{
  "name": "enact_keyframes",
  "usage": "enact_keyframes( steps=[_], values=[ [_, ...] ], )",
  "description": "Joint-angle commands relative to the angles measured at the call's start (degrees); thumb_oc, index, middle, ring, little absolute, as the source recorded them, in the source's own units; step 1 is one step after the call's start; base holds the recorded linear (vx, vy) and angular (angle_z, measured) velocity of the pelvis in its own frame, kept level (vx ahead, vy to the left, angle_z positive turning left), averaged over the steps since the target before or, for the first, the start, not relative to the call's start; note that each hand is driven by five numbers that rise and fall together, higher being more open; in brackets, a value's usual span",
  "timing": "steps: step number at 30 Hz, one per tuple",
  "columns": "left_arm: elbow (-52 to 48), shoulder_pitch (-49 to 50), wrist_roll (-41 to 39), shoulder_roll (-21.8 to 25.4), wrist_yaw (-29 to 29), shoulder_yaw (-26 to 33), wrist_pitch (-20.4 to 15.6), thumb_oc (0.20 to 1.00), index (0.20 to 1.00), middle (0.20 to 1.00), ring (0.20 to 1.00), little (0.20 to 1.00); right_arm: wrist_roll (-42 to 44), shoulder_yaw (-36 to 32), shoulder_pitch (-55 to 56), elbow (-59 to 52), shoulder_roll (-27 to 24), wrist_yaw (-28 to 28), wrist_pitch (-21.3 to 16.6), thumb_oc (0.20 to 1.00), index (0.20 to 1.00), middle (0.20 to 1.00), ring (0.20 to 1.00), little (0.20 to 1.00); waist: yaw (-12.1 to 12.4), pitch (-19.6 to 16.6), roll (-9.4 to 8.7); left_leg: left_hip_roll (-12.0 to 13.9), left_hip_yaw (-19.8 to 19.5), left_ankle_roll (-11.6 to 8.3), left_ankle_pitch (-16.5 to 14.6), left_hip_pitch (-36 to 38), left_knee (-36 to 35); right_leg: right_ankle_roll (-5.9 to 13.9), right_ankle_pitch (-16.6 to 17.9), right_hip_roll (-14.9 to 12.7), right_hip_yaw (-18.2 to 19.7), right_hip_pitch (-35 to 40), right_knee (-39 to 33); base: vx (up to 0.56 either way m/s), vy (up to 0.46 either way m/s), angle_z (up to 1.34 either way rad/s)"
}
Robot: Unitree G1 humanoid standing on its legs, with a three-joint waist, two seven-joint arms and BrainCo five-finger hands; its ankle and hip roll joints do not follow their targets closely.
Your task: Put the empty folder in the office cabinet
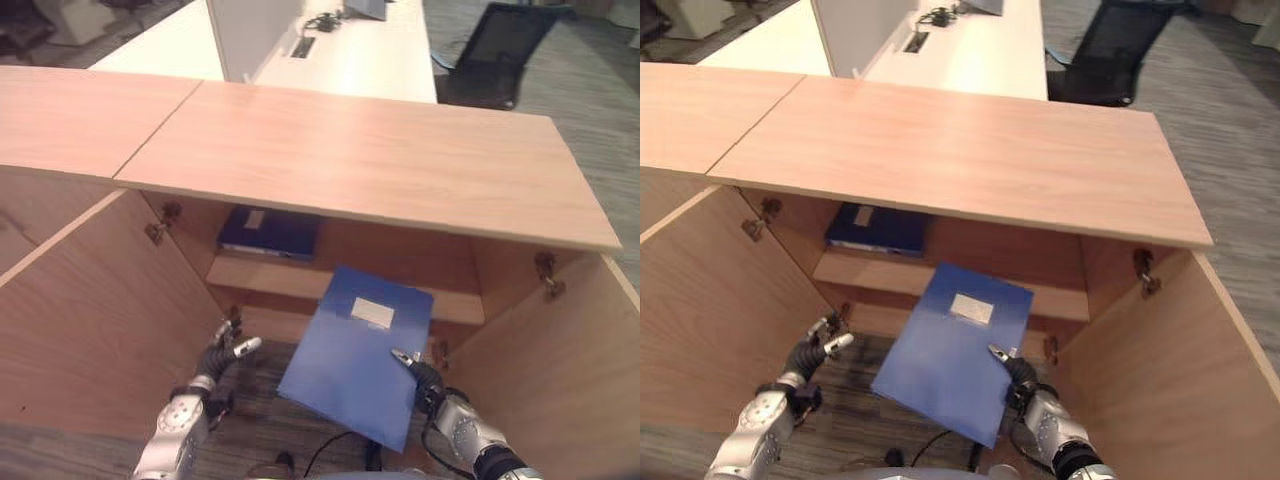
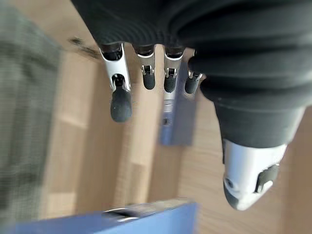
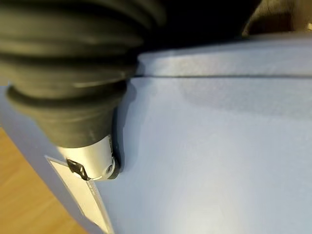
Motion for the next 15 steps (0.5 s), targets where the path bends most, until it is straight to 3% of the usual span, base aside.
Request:
enact_keyframes(
  steps=[1,2,4,5,6,7,8,10,12,13,15],
  values=[
    [-3.1,-4.1,0.0,2.9,-0.5,-1.1,-1.3,1.0,1.0,1.0,1.0,1.0,2.8,-1.6,-3.5,-4.6,1.1,0.4,-3.7,0.2,0.2,0.2,0.2,0.2,-0.8,-0.5,-3.25,-3.3,-1.5,-0.8,-5.8,-1.4,5.6,4.05,-0.1,-2.7,0.2,4.0,-2.6,0.17,-0.223,0.13],
    [-3.1,-4.1,0.0,2.9,-0.5,-1.1,-1.3,1.0,1.0,1.0,1.0,1.0,2.8,-1.7,-3.5,-4.7,1.1,0.4,-3.7,0.2,0.2,0.2,0.2,0.2,-0.9,-0.5,-3.2,-3.2,-1.7,-0.85,-6.0,-1.7,6.0,4.02,-0.1,-2.6,0.0,4.1,-2.6,0.18,-0.287,0.18],
    [-3.3,-4.7,-0.7,2.8,-0.9,-2.6,-0.6,1.0,1.0,1.0,1.0,1.0,4.2,-2.4,-3.4,-5.0,0.0,-0.3,-4.4,0.2,0.2,0.2,0.2,0.2,-1.1,0.4,-3.87,-1.5,0.5,-2.48,-3.0,-7.6,18.6,1.96,-1.4,-1.5,-1.4,7.2,-4.2,0.14,-0.277,0.37],
    [-3.3,-4.7,-0.7,2.8,-0.9,-2.6,-0.6,1.0,1.0,1.0,1.0,1.0,4.2,-2.4,-3.4,-5.0,0.0,-0.3,-4.4,0.2,0.2,0.2,0.2,0.2,-1.2,0.3,-3.78,-1.4,0.3,-2.52,-3.3,-8.1,19.3,1.92,-1.4,-1.4,-1.6,7.1,-4.2,0.09,-0.237,0.39],
    [-3.6,-5.3,-1.1,2.5,-1.0,-3.1,-0.3,1.0,1.0,1.0,1.0,1.0,4.7,-3.1,-3.8,-5.0,-1.0,-1.0,-4.5,0.2,0.2,0.2,0.2,0.2,-0.9,1.4,-4.13,-0.4,1.9,-1.61,0.5,-12.6,27.3,0.63,-2.4,-0.8,-2.3,8.9,-5.0,0.06,-0.182,0.29],
    [-3.9,-5.3,-1.4,2.4,-1.0,-3.1,-0.2,1.0,1.0,1.0,1.0,1.0,4.9,-3.4,-3.8,-5.0,-1.2,-1.2,-4.4,0.2,0.2,0.2,0.2,0.2,-0.9,1.7,-4.13,0.0,3.0,-1.15,1.1,-14.0,28.8,0.35,-2.8,-0.6,-2.3,9.4,-5.2,0.08,-0.206,0.06],
    [-4.0,-5.3,-1.6,2.2,-0.9,-3.1,0.0,1.0,1.0,1.0,1.0,1.0,5.1,-3.7,-3.8,-4.9,-1.4,-1.5,-4.3,0.2,0.2,0.2,0.2,0.2,-0.7,2.0,-3.88,0.4,4.2,-0.82,0.5,-15.1,29.2,0.16,-3.3,-0.4,-2.2,10.1,-5.3,0.1,-0.076,-0.13],
    [-4.1,-4.7,-1.6,1.9,-0.8,-2.5,0.4,1.0,1.0,1.0,1.0,1.0,5.1,-5.3,-2.7,-5.4,-1.7,-1.9,-4.1,0.2,0.2,0.2,0.2,0.2,-0.3,2.0,-4.52,-1.2,5.5,-0.38,-1.5,-18.3,23.9,0.51,-3.6,-1.5,-1.5,11.1,-5.7,0.14,-0.007,-0.12],
    [-3.9,-4.5,-1.6,1.8,-0.7,-2.4,0.4,1.0,1.0,1.0,1.0,1.0,4.9,-5.5,-2.5,-5.8,-1.8,-2.1,-4.1,0.2,0.2,0.2,0.2,0.2,0.0,2.0,-4.53,-1.6,5.2,-0.82,-0.3,-19.0,21.3,0.62,-3.7,-1.6,-1.2,11.3,-5.7,0.09,0.062,-0.14],
    [-3.8,-3.9,-1.7,1.8,-0.4,-1.9,0.7,1.0,1.0,1.0,1.0,1.0,4.7,-6.1,-1.9,-6.0,-1.9,-2.3,-4.0,0.2,0.2,0.2,0.2,0.2,0.6,1.9,-3.61,-2.7,3.1,-1.87,2.8,-19.4,15.6,0.62,-4.2,-1.2,-0.5,11.9,-5.6,0.12,0.111,-0.25],
    [-3.7,-3.7,-1.5,1.7,-0.2,-1.7,0.6,1.0,1.0,1.0,1.0,1.0,4.5,-6.2,-1.7,-6.1,-1.9,-2.3,-4.1,0.2,0.2,0.2,0.2,0.2,0.8,1.8,-3.19,-3.1,1.9,-2.4,4.9,-19.8,12.8,0.73,-4.6,-1.1,-0.2,12.2,-5.5,0.11,0.098,-0.27]
  ],
)
